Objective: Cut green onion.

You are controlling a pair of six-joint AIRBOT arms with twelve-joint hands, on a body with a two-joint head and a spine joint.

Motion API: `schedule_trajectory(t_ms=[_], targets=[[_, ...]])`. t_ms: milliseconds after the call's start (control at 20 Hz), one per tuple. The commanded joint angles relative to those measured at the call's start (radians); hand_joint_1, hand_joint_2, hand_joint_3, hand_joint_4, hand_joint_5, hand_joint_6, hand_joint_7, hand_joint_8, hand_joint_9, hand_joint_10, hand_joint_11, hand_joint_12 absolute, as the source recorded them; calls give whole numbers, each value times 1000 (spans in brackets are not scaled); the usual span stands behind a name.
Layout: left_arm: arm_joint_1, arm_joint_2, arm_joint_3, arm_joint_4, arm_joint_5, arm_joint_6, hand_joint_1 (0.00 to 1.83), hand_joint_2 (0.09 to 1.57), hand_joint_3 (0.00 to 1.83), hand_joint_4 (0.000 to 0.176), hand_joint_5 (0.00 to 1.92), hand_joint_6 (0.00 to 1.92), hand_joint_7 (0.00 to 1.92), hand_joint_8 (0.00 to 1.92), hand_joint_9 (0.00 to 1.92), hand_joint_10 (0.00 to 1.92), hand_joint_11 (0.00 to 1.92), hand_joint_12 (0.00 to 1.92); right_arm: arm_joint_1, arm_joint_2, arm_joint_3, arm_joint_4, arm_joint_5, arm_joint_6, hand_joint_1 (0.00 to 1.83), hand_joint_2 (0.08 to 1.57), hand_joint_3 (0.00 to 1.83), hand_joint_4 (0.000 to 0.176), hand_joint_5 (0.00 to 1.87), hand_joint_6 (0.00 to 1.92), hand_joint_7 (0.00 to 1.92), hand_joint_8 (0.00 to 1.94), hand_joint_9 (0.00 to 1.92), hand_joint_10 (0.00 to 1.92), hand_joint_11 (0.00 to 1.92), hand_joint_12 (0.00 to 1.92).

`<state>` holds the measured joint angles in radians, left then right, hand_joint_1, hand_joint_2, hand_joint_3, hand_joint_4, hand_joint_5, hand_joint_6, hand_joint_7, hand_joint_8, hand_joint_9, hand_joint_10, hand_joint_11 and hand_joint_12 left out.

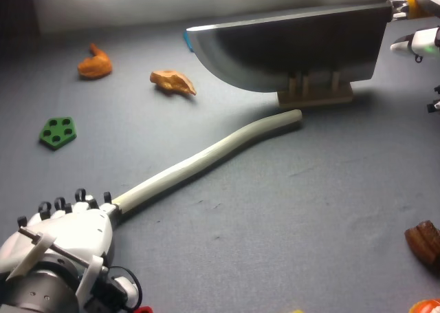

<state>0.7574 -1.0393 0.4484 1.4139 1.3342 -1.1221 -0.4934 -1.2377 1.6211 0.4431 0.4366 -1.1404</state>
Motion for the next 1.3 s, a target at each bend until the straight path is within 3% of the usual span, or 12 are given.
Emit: schedule_trajectory(t_ms=[0,150,250,300,350,500,650,700,750,800,950,1250], targets=[[-5,-3,4,67,57,1,943,1187,0,53,212,18,27,5,66,2,0,419,14,4,8,-5,112,8,1043,1041,0,0,124,25,148,17,101,22,0,144],[-11,-3,12,67,64,1,919,1198,2,52,170,5,24,3,63,1,0,413,14,4,6,-5,108,12,1050,1042,0,0,172,41,193,19,139,35,0,261],[-16,-5,16,61,68,1,923,1204,4,50,190,10,44,3,59,2,0,283,14,4,5,-5,108,13,1092,1019,0,0,324,188,416,95,255,214,0,759],[-22,-9,19,52,76,1,956,1193,0,50,232,25,58,7,62,4,0,265,14,4,3,-5,108,14,1105,1007,0,0,240,853,449,405,207,753,0,1196],[-28,-13,21,44,85,1,963,1191,0,50,241,28,61,7,63,4,0,261,13,4,3,-5,108,15,1126,1006,0,0,159,1136,309,813,142,1015,0,1338],[-43,-28,24,30,115,-16,940,1202,3,62,207,9,51,1,53,0,0,240,13,4,2,-5,107,16,1169,996,0,0,237,1513,288,1362,184,1433,0,1669],[-59,-41,23,6,139,-20,940,1203,3,64,202,6,49,0,52,0,0,234,15,5,2,-4,103,16,1172,997,0,0,250,1572,289,1426,181,1498,0,1718],[-61,-43,22,0,148,-20,940,1203,3,57,200,5,41,0,52,0,0,234,15,5,2,-4,103,17,1108,1101,139,0,669,1395,458,1654,384,1733,187,1880],[-65,-46,20,-10,161,-20,939,1203,3,56,199,5,39,0,52,0,0,234,14,5,2,-4,101,18,1103,1143,109,0,763,1340,484,1732,419,1802,220,1913],[-68,-49,19,-15,169,-20,919,1209,5,68,181,1,34,0,46,0,0,209,14,5,2,-4,99,18,1155,1048,45,0,597,1785,529,1899,494,1897,381,1919],[-68,-51,19,-23,169,-20,859,1229,10,86,146,0,34,1,50,6,0,315,13,5,1,-4,98,20,1266,977,0,0,868,1890,1044,1941,1156,1921,1192,1921],[-59,-57,21,-24,169,-20,822,1247,13,85,137,2,28,0,54,5,0,378,11,6,1,-4,96,22,1298,992,5,0,922,1860,1275,1941,1416,1921,1487,1921]])
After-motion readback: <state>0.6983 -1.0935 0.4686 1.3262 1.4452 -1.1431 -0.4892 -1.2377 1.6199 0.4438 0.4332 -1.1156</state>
